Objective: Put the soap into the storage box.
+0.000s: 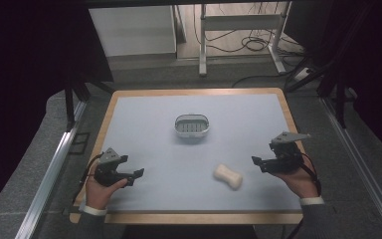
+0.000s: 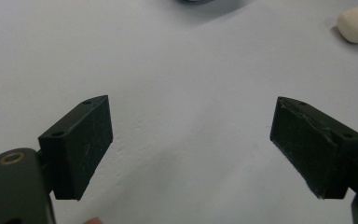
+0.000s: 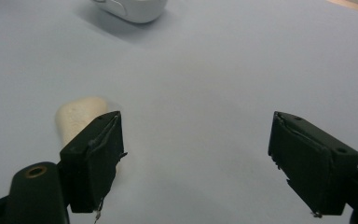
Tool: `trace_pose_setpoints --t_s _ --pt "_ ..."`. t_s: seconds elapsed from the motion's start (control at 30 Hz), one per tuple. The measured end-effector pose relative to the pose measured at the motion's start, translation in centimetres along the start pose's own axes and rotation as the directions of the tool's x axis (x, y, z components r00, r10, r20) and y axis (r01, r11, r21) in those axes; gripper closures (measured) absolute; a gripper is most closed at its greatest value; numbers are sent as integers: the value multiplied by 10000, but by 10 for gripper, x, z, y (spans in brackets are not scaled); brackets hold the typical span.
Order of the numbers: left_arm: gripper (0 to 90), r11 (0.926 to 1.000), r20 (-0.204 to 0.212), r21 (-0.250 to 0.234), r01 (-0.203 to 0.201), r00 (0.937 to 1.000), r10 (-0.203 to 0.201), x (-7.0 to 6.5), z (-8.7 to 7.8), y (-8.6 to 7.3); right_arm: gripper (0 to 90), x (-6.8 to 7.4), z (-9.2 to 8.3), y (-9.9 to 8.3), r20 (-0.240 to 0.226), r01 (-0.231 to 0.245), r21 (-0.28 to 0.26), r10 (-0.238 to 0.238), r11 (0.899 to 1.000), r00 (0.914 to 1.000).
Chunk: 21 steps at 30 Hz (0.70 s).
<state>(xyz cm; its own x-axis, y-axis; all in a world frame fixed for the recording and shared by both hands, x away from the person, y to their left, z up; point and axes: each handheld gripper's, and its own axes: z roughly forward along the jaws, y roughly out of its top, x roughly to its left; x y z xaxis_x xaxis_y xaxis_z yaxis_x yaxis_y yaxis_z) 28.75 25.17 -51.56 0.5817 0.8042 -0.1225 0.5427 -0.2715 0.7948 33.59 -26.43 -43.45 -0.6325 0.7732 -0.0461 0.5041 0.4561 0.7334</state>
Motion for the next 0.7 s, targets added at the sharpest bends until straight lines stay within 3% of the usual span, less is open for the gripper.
trace_pose_setpoints --t_s 0.2,0.33,0.7 --pt "138 9999 -124 77 -150 9998 151 -1 1 -1 179 15 13 19 -533 753 637 -720 9951 9960" --pt "138 9999 -115 -27 -97 9999 97 0 -1 -1 179 22 19 25 -614 1092 908 -1039 9899 9927" --pt "131 10000 -81 -39 -68 9999 68 -1 -2 -1 201 34 33 28 -1057 1348 1529 -1194 9790 9872"
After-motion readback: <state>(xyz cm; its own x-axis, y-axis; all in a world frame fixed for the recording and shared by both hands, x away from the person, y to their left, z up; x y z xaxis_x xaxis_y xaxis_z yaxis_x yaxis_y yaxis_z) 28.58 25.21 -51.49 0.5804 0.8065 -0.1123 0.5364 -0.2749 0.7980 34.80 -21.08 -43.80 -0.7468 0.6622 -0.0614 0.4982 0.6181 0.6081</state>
